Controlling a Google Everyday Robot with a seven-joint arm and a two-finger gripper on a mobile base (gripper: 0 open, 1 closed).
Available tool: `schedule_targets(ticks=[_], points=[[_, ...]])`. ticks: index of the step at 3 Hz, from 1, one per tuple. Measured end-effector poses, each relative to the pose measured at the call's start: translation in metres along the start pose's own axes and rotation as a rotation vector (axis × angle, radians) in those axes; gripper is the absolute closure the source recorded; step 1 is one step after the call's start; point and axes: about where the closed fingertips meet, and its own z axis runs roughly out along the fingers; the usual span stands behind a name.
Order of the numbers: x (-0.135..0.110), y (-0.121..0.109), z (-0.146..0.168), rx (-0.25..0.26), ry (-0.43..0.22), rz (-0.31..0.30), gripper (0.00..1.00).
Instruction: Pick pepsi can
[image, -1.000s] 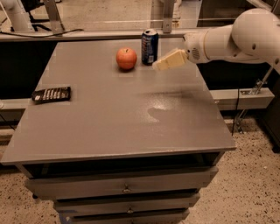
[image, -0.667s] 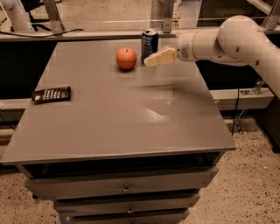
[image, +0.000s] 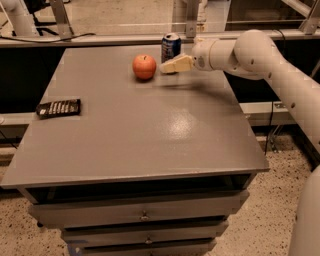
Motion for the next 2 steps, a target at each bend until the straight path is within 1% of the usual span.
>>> schedule_targets(ticks=[1,2], points=[[0.0045,-0.0118,0.0130,-0.002,-0.024,0.016,0.16],[0.0050,-0.0161,0.0159,-0.012,-0.031,0.038,0.39]])
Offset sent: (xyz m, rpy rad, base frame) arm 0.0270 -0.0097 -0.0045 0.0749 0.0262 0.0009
